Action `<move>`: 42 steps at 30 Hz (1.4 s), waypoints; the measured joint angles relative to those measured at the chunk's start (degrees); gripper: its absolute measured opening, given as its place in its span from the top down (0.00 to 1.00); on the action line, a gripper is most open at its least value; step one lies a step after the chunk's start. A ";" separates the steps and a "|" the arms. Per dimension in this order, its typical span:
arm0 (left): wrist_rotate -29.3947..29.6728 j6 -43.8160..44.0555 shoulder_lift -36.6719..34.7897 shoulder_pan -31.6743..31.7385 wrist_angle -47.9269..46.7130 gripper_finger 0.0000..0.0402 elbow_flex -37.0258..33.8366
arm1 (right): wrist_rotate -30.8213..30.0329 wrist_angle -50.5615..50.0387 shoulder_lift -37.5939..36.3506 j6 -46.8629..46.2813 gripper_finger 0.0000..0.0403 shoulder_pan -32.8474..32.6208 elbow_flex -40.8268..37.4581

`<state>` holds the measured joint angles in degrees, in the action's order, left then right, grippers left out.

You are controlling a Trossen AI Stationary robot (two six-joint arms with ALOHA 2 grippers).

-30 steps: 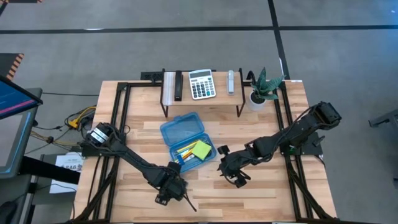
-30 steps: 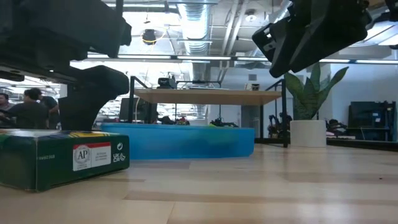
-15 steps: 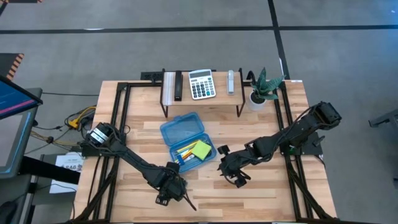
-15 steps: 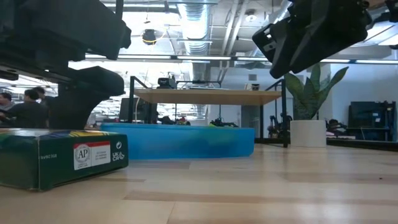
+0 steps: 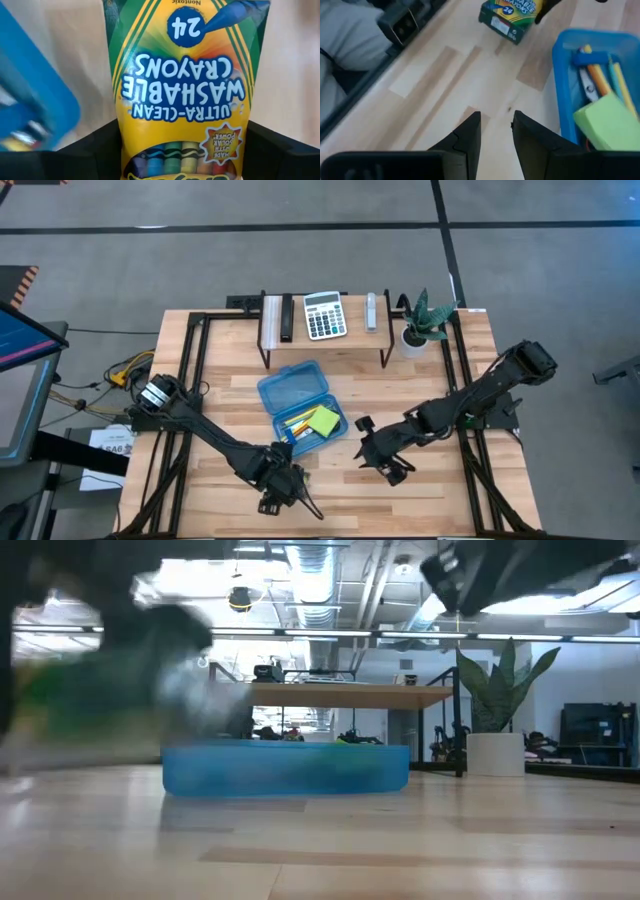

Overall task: Pack school essentials
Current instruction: Put the yellow crayon box into the blue supply box

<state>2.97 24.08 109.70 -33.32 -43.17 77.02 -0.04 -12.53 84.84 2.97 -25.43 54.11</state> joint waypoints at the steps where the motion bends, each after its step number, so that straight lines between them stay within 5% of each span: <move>1: 0.82 0.03 -0.47 0.04 -0.62 0.30 1.10 | 0.00 -0.32 -1.07 -0.02 0.67 -0.23 0.00; 11: 9.17 3.43 -1.27 7.26 -10.97 0.30 8.93 | -2.35 -3.96 -11.36 -1.48 0.67 -5.18 0.02; 22: 3.13 6.84 -0.73 21.10 -10.40 0.30 8.87 | -8.89 -7.73 -13.57 -1.50 0.67 -9.75 0.02; 42: -1.05 11.26 -0.79 21.80 -10.12 0.10 3.95 | -9.13 -8.02 -13.54 -1.61 0.67 -10.01 0.02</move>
<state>1.92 35.34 108.90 -11.52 -53.29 80.97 -9.17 -20.56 71.31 1.36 -35.44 54.13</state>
